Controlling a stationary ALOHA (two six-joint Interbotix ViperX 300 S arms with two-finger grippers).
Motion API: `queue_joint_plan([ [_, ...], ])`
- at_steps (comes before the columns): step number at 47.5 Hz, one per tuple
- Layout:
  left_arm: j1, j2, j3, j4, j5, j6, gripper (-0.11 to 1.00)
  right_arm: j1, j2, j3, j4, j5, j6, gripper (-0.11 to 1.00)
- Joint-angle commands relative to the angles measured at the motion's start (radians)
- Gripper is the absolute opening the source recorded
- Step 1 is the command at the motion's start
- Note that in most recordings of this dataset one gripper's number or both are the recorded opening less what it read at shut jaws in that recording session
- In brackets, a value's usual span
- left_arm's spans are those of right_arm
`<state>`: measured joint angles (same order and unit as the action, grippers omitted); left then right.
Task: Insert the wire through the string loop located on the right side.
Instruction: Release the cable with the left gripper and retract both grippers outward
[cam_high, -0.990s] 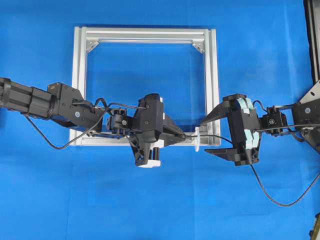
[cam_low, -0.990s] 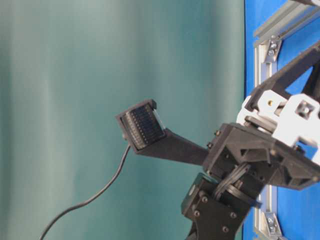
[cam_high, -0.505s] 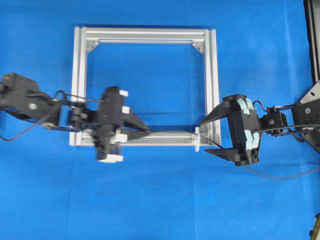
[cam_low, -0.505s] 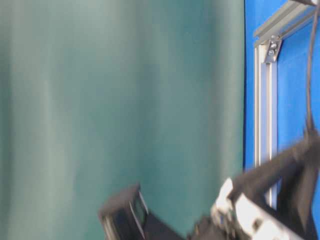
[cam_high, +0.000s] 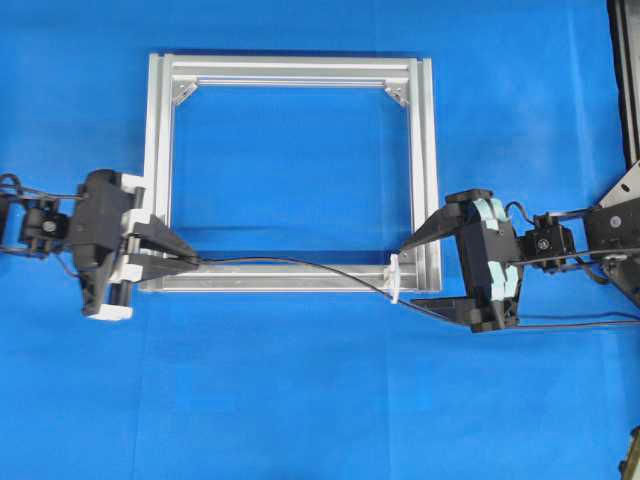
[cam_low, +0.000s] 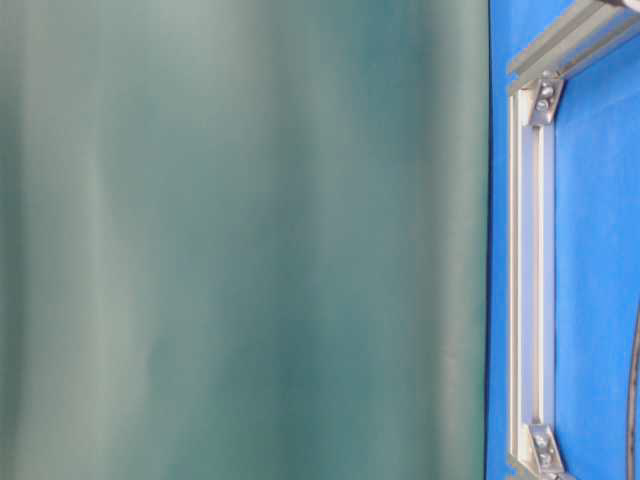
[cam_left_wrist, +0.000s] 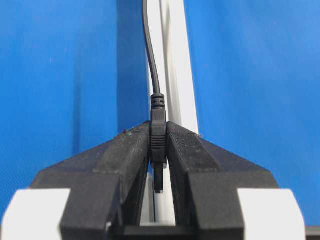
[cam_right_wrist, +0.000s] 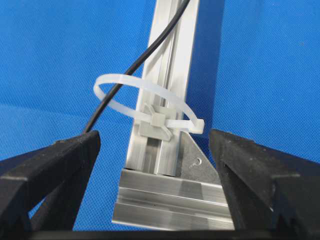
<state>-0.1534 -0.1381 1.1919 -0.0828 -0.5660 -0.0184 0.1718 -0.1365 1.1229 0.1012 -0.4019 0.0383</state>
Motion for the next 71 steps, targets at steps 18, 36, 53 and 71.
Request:
queue_joint_plan([
  [18,-0.009,-0.067,0.048,0.002,0.015,0.002,0.08,0.0,-0.018,-0.015,-0.003,-0.003,0.005,0.93],
  [36,-0.008,-0.067,0.048,0.002,0.018,0.002,0.08,0.0,-0.018,-0.014,-0.003,0.002,0.005,0.93],
  [53,-0.005,-0.067,0.04,0.002,0.067,0.002,0.81,0.002,-0.038,-0.009,-0.003,0.018,0.005,0.93],
  [71,-0.003,-0.1,0.005,0.002,0.106,0.002,0.85,0.0,-0.092,-0.02,-0.003,0.064,0.005,0.93],
])
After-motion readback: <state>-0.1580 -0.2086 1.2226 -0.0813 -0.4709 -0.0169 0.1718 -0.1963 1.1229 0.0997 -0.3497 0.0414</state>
